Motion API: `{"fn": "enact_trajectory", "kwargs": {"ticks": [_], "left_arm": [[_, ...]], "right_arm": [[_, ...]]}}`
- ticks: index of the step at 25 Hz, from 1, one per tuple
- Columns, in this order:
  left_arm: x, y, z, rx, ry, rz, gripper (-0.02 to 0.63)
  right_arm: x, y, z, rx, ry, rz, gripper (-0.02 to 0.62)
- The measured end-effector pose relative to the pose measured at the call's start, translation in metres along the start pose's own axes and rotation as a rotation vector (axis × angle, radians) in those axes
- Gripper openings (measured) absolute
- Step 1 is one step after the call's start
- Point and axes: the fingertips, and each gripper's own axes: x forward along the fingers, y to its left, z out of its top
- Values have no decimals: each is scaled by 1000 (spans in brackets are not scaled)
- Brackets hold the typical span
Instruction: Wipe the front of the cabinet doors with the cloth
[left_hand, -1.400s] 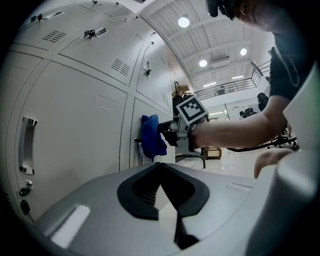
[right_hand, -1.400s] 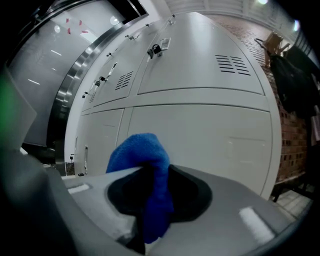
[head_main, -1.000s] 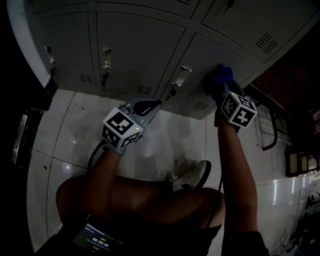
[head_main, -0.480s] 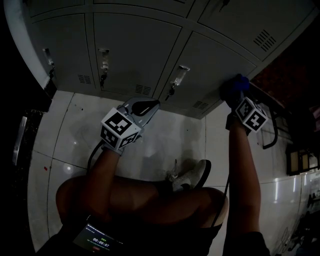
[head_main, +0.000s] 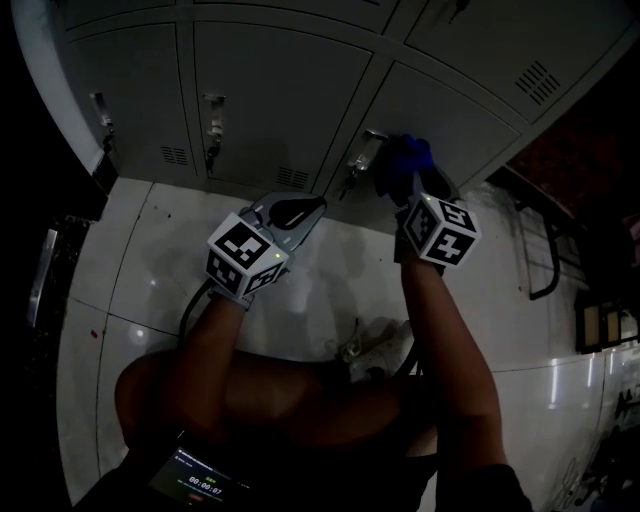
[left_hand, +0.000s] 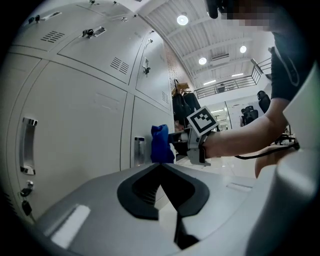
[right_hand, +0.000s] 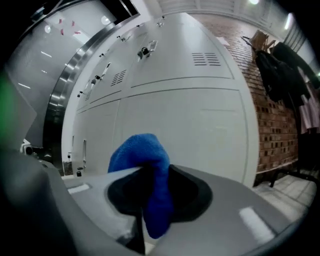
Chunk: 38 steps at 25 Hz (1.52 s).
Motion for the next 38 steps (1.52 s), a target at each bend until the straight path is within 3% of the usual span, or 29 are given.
{"fn": "enact_trajectory", "kwargs": {"ticks": [6,12,23,31,38], "left_arm": [[-1,2,8,-6,-25,2,1],[-2,1,10,-9,-32,-2,0],[-1,-1,7,0,-22,-4,0],[0,-2,4,5,-11,-7,0],[0,-1,4,4,-14,-7,1]], "right_arm": [[32,63,-9,-28,23,91,78],[42,63,-11,-33,40,78,78],[13,-38,-25,-79,65,-59,78],[-15,-126,-29,-73,74,-208,78],[-35,-173,-40,92,70,-320,78]]}}
